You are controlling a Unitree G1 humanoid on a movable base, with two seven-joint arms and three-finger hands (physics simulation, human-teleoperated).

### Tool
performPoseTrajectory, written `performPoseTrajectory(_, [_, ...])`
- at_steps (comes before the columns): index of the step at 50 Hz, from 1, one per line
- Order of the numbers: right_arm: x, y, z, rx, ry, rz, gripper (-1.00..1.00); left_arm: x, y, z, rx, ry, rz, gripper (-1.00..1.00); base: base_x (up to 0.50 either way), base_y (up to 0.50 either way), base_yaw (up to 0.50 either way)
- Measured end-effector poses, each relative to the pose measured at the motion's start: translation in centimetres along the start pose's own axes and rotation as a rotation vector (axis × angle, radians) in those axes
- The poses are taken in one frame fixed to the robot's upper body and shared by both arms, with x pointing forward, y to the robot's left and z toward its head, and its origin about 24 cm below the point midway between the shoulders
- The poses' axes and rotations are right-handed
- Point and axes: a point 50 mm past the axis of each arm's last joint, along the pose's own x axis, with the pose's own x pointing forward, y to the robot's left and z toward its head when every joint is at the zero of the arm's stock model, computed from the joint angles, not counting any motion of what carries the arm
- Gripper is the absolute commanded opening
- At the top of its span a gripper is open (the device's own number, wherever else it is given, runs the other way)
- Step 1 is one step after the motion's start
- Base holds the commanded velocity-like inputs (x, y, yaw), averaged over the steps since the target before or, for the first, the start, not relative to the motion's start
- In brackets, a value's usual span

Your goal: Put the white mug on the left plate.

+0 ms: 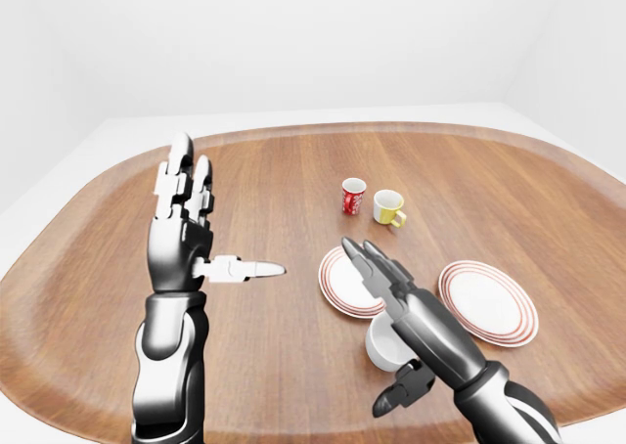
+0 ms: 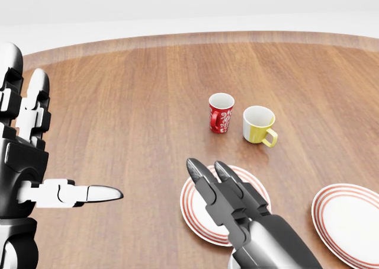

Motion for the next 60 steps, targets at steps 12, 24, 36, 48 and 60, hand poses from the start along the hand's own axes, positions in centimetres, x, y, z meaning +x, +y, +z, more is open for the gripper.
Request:
performPoseTrajectory(12, [0.1,0.4,-1.7,-0.045,0.116,0.007,1.00,0.0,0.0,0.0,0.001,0.000,-0.002,0.98,0.00,0.00,0.00])
performPoseTrajectory(24, [0.0,0.7,-3.0,-0.075,0.212,0.014,1.00,0.0,0.0,0.1,0.001,-0.002,-0.003,0.98,0.00,0.00,0.00])
performPoseTrajectory(36, [-0.3,1.1,-4.0,-0.097,0.283,0.024,1.00,0.0,0.0,0.0,0.001,-0.002,-0.002,0.98,0.00,0.00,0.00])
performPoseTrajectory(48, [-0.4,1.4,-5.0,-0.125,0.344,0.034,1.00,0.0,0.0,0.0,0.001,0.000,-0.002,0.98,0.00,0.00,0.00])
performPoseTrajectory(60, [-0.5,1.7,-6.2,-0.157,0.412,0.041,1.00,0.0,-0.1,0.0,0.002,0.001,-0.004,0.98,0.00,0.00,0.00])
